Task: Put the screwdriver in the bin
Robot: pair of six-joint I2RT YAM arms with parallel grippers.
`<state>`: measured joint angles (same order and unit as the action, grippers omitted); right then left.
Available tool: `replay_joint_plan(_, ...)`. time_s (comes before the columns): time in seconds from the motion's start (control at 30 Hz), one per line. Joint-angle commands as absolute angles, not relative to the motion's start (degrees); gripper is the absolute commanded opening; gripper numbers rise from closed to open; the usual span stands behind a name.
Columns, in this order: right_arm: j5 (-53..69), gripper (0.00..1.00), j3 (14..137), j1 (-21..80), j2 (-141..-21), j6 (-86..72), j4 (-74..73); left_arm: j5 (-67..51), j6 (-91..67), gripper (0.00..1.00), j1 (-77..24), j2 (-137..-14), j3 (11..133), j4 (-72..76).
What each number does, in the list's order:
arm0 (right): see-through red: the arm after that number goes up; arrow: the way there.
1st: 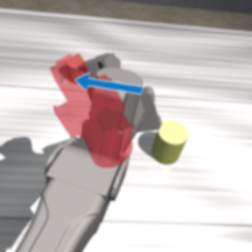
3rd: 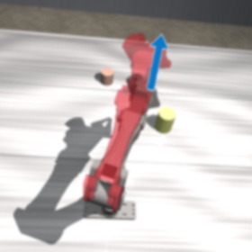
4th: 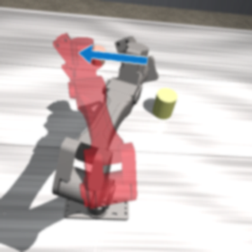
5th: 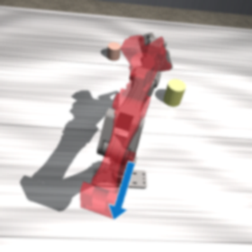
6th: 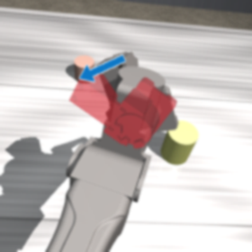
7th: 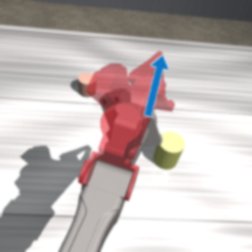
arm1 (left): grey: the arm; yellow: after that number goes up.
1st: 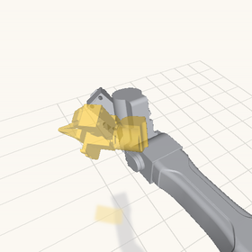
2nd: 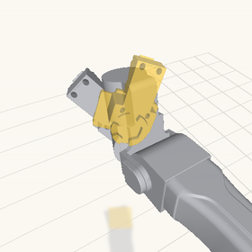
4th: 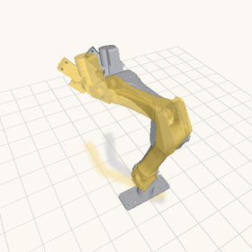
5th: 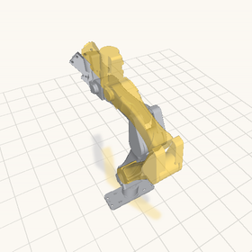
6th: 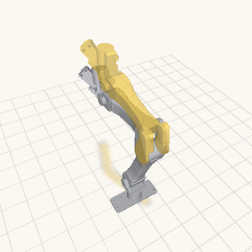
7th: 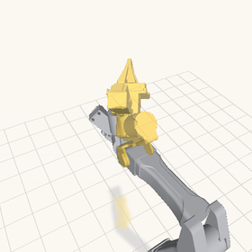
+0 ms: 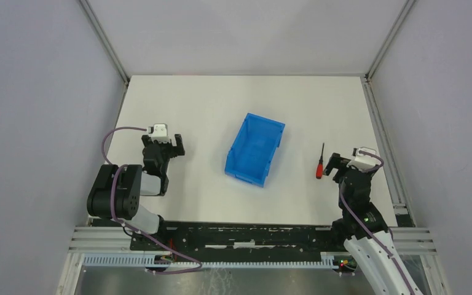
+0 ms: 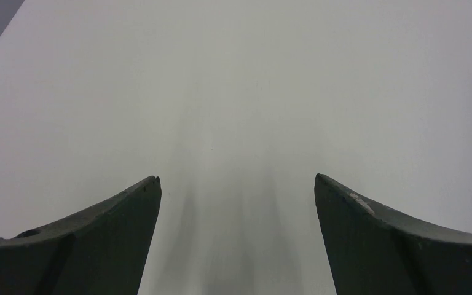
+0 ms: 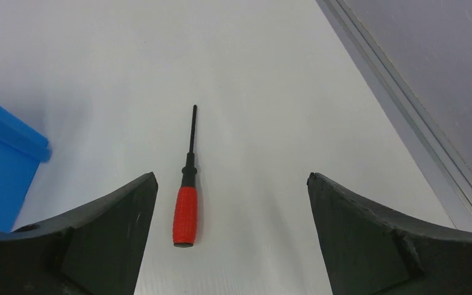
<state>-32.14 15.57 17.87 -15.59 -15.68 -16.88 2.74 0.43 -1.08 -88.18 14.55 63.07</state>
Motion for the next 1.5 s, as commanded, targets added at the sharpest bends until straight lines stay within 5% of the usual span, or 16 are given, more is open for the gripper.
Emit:
replay_joint_plan(0.0,-38.9,0.98,17.2,17.9,-14.8,-17.4,-15.2,3.0,-1.4,1.00,-1.1,-87.5,14.8,65.3)
replay_joint_plan(0.2,-37.6,0.98,32.9,17.9,-24.5,-10.3,-14.1,2.9,-1.4,1.00,-1.1,-87.6,14.8,65.3)
replay_joint_plan(0.3,-38.2,0.98,52.4,17.7,-42.2,-10.1,-28.4,2.9,-1.4,1.00,-1.1,-87.5,14.8,65.3)
replay_joint_plan(0.5,-16.1,0.98,79.5,13.5,-73.9,-7.6,-48.4,3.0,-1.4,1.00,-1.2,-87.5,14.8,65.3)
replay_joint_plan(0.83,-7.8,0.93,60.1,7.0,-85.5,-10.0,-34.9,3.0,-1.4,1.00,-1.1,-87.6,14.8,65.3)
replay_joint_plan(1.13,-2.8,0.57,46.8,4.0,-90.7,-10.8,-22.6,2.9,-1.4,1.00,-1.1,-87.5,14.8,65.3)
replay_joint_plan(1.33,-1.3,0.00,49.5,2.4,-90.4,-10.0,-26.9,3.0,-1.4,1.00,-1.1,-87.5,14.8,65.3)
replay_joint_plan(1.47,-1.4,0.00,61.7,2.3,-86.4,-7.3,-41.1,3.0,-1.4,1.00,-1.1,-87.6,14.8,65.3)
